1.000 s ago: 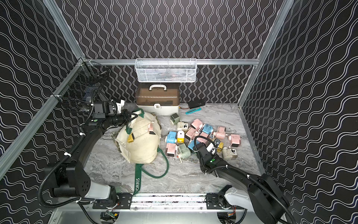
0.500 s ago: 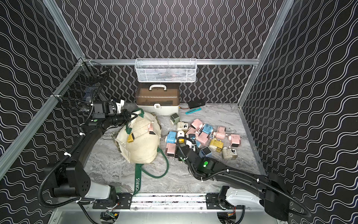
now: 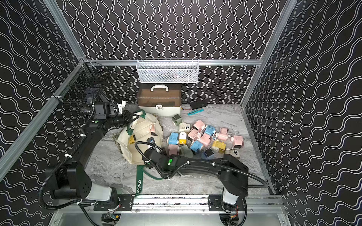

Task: Take out the pencil sharpeners from the tote bags
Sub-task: Pick up the pencil sharpener from the canvas bag.

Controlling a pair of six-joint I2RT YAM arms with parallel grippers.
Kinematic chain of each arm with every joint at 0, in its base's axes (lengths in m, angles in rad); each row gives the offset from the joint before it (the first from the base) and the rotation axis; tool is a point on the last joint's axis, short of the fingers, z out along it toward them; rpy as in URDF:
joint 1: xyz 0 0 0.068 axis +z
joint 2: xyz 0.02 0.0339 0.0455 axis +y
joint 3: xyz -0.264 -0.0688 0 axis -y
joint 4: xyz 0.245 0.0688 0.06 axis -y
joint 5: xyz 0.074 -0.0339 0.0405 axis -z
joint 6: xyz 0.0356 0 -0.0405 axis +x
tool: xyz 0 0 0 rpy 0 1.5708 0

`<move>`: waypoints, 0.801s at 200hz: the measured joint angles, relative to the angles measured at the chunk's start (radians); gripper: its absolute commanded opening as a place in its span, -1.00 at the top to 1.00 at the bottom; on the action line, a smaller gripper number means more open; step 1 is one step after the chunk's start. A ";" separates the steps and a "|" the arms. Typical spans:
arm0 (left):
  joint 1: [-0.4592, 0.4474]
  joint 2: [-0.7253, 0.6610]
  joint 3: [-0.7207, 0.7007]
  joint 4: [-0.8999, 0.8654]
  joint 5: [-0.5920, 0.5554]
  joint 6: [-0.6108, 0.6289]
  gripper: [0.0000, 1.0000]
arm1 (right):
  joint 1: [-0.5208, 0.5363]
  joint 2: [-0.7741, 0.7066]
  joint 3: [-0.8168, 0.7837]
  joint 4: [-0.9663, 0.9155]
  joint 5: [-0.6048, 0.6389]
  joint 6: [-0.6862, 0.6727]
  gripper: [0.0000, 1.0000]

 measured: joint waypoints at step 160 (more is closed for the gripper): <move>0.000 -0.002 -0.004 0.002 0.004 0.000 1.00 | -0.240 0.608 0.483 0.055 0.148 0.093 -0.91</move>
